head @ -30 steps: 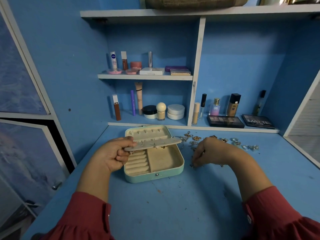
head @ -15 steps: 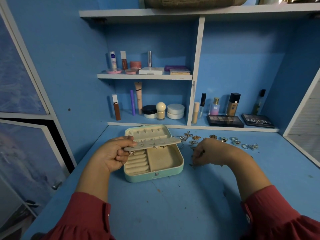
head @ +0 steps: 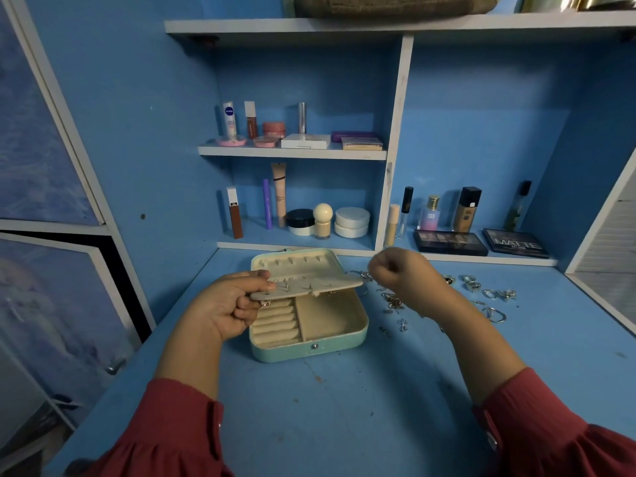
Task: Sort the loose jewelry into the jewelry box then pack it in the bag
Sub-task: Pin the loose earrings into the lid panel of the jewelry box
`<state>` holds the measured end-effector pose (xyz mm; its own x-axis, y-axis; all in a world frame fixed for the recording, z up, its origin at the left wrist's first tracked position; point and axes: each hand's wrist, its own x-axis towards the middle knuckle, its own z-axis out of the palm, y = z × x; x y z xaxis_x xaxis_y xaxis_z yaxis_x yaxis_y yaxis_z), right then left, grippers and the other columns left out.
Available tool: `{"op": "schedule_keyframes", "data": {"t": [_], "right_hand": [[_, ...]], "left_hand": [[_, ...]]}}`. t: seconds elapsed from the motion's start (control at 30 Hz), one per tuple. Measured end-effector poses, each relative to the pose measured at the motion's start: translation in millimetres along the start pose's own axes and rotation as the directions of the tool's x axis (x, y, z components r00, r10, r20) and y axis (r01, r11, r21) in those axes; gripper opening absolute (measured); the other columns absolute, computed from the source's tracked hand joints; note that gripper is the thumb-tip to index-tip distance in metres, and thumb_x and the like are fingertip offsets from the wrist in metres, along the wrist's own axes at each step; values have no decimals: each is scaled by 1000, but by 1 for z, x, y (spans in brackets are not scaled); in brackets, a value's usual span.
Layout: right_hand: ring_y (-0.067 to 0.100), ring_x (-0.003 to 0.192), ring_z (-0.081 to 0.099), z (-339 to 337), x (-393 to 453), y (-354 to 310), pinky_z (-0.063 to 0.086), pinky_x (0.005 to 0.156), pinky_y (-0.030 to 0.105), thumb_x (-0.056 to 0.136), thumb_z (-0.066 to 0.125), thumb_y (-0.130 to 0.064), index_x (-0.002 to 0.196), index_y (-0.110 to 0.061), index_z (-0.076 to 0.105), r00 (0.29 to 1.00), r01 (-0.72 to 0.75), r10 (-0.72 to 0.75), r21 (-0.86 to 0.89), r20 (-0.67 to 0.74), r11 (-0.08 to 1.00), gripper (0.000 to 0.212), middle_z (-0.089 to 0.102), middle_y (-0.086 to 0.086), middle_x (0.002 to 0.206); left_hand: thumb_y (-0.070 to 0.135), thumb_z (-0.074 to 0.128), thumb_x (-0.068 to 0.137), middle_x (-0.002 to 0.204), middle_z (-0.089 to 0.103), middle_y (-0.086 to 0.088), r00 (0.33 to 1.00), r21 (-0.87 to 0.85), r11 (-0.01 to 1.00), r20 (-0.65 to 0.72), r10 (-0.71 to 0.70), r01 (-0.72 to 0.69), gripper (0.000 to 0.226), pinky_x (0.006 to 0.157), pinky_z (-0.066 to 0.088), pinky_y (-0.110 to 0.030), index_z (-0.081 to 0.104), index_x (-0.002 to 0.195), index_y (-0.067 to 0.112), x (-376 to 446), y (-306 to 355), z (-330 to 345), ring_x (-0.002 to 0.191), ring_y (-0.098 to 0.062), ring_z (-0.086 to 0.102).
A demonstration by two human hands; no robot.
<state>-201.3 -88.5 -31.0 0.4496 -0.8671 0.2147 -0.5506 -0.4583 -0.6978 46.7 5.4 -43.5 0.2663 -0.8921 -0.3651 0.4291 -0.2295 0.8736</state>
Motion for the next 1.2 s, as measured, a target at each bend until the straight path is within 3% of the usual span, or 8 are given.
{"op": "schedule_keyframes", "data": {"t": [0.1, 0.17, 0.23, 0.4, 0.67, 0.93, 1.2], "right_hand": [[4, 60, 50, 11, 8, -30, 38, 48, 9, 93, 55, -18, 79, -21, 61, 999, 47, -47, 104, 2, 993, 16, 60, -6, 71], [5, 66, 54, 22, 17, -49, 41, 54, 12, 93, 56, -18, 89, -12, 69, 995, 49, -56, 92, 78, 995, 15, 67, 1, 82], [9, 63, 53, 35, 29, -63, 39, 50, 13, 91, 57, -18, 88, -4, 69, 986, 24, -32, 51, 162, 998, 18, 68, 13, 85], [19, 54, 54, 60, 48, -82, 45, 48, 26, 87, 60, -18, 100, 2, 69, 949, -34, 54, -68, 311, 997, 26, 68, 19, 87], [17, 52, 52, 66, 52, -83, 45, 47, 25, 87, 63, -19, 103, 0, 69, 940, -24, 58, -106, 336, 994, 25, 70, 20, 94], [14, 45, 49, 64, 51, -84, 42, 42, 21, 86, 61, -18, 97, 1, 72, 925, -38, 81, -122, 370, 992, 24, 65, 16, 73], [17, 48, 52, 65, 51, -86, 43, 42, 23, 89, 62, -20, 104, -2, 69, 931, -34, 69, -103, 359, 994, 25, 69, 20, 91]], "left_hand": [[-8, 53, 87, 48, 49, 2, 1000, 14, 1000, 1, 6, -6, 19, 25, 18, -10, 56, 84, 11, 0, 0, -1, 24, 0, 27], [-8, 53, 87, 47, 49, 2, 1000, 20, 1000, -1, 8, -8, 19, 25, 18, -10, 56, 85, 11, 0, 0, -1, 24, -1, 27], [-7, 52, 88, 44, 46, 3, 1000, 27, 1000, -4, 9, -8, 19, 25, 18, -10, 55, 85, 11, 0, 0, 0, 24, 0, 26], [-8, 51, 88, 44, 47, 3, 999, 44, 999, -31, 23, -21, 19, 27, 16, -10, 55, 89, 10, -2, 0, 3, 24, 0, 25], [-8, 52, 88, 45, 48, 2, 1000, 38, 999, -23, 21, -20, 19, 27, 17, -8, 55, 88, 11, 0, 0, 2, 24, 0, 26], [-9, 52, 88, 43, 48, 3, 1000, 41, 999, -6, 26, -26, 20, 26, 17, -9, 53, 87, 11, -1, 0, 2, 23, 0, 26], [-9, 50, 88, 43, 47, 3, 1000, 40, 999, -4, 30, -30, 19, 26, 17, -9, 54, 87, 10, -1, 0, 2, 23, -1, 26]]}}
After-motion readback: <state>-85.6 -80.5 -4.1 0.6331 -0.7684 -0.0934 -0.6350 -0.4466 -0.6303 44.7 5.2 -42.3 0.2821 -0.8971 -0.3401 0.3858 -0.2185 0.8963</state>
